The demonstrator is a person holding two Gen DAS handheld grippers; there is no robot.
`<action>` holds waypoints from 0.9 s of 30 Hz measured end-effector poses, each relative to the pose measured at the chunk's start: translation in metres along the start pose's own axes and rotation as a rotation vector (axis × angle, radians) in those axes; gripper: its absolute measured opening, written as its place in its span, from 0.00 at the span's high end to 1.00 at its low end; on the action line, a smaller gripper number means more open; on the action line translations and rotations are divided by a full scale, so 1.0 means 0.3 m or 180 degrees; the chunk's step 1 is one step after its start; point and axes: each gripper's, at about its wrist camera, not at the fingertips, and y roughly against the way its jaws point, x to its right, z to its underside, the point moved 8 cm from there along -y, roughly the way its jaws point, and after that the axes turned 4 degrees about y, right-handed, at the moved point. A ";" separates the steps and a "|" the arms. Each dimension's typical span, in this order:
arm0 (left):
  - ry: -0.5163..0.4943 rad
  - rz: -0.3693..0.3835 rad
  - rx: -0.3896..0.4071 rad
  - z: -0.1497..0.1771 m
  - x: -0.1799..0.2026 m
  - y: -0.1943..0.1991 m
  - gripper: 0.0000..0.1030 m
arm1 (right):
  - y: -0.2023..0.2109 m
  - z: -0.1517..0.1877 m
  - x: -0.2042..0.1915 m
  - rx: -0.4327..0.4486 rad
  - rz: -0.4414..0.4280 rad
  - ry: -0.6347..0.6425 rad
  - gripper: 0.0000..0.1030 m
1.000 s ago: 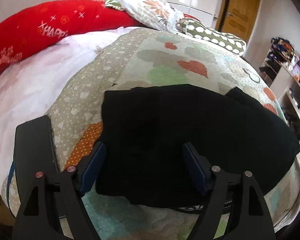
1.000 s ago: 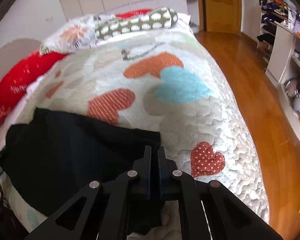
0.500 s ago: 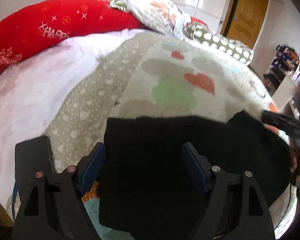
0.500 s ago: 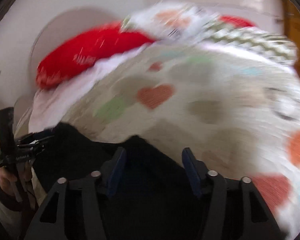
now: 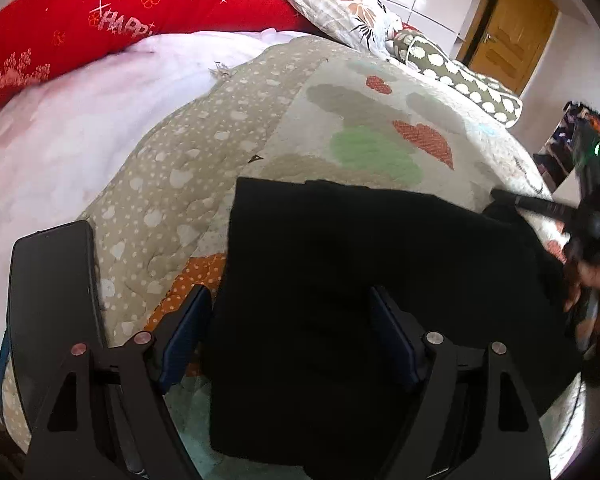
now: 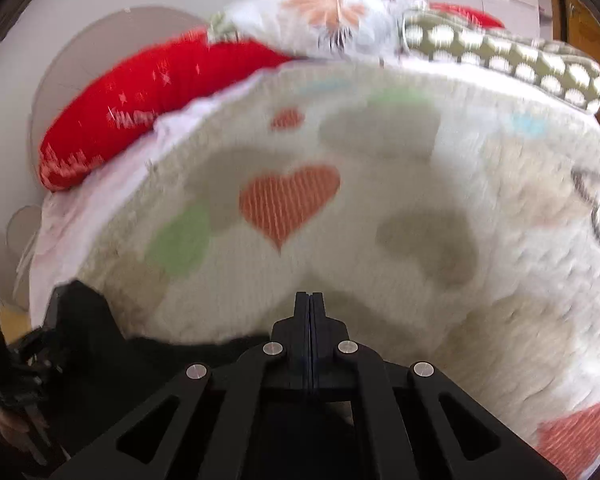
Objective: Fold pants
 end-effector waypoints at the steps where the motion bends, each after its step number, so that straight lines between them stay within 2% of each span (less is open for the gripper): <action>1: -0.0013 -0.0028 0.0037 -0.006 -0.004 0.017 0.22 | 0.022 0.009 -0.017 0.0061 -0.0120 -0.0022 0.93; 2: -0.0051 -0.0059 0.0074 -0.012 -0.004 0.034 0.22 | 0.042 0.006 -0.023 0.0122 -0.0216 -0.0043 0.87; 4: -0.0107 -0.0065 0.0101 -0.022 -0.002 0.048 0.22 | 0.087 0.008 -0.015 0.0195 -0.0256 -0.0044 0.45; 6: -0.0133 -0.0109 0.0178 -0.038 -0.007 0.068 0.22 | 0.131 0.002 -0.002 0.0272 -0.0264 -0.0046 0.43; 9: -0.0078 -0.0083 0.0190 -0.050 -0.019 0.073 0.22 | 0.117 -0.003 -0.006 0.0194 -0.0332 -0.0055 0.43; 14: -0.0065 -0.0044 0.0139 -0.048 -0.012 0.061 0.22 | 0.027 0.036 -0.048 -0.0109 -0.0390 0.0152 0.47; 15: -0.0075 -0.0041 0.0153 -0.049 -0.009 0.062 0.22 | 0.015 0.047 -0.058 -0.0150 -0.0382 0.0214 0.59; 16: -0.0070 -0.0036 0.0158 -0.050 -0.007 0.065 0.22 | 0.005 0.057 -0.070 -0.0181 -0.0340 0.0319 0.84; 17: -0.0056 -0.0025 0.0162 -0.052 -0.005 0.067 0.22 | 0.002 0.067 -0.081 -0.0196 -0.0308 0.0399 0.93; 20: -0.0027 0.0005 0.0165 -0.063 0.004 0.071 0.22 | 0.029 0.058 -0.102 -0.0095 -0.0199 0.0583 0.97; 23: -0.0087 0.0034 0.0262 -0.078 0.024 0.094 0.21 | 0.107 -0.007 -0.073 0.0193 -0.0100 0.0492 1.00; 25: -0.0148 -0.0057 0.0290 -0.074 0.029 0.086 0.18 | 0.116 -0.022 -0.051 0.0253 -0.0055 0.0412 1.00; 27: -0.0164 -0.0206 0.0145 -0.041 0.016 0.035 0.18 | 0.065 -0.002 -0.031 0.0171 0.0096 0.0385 1.00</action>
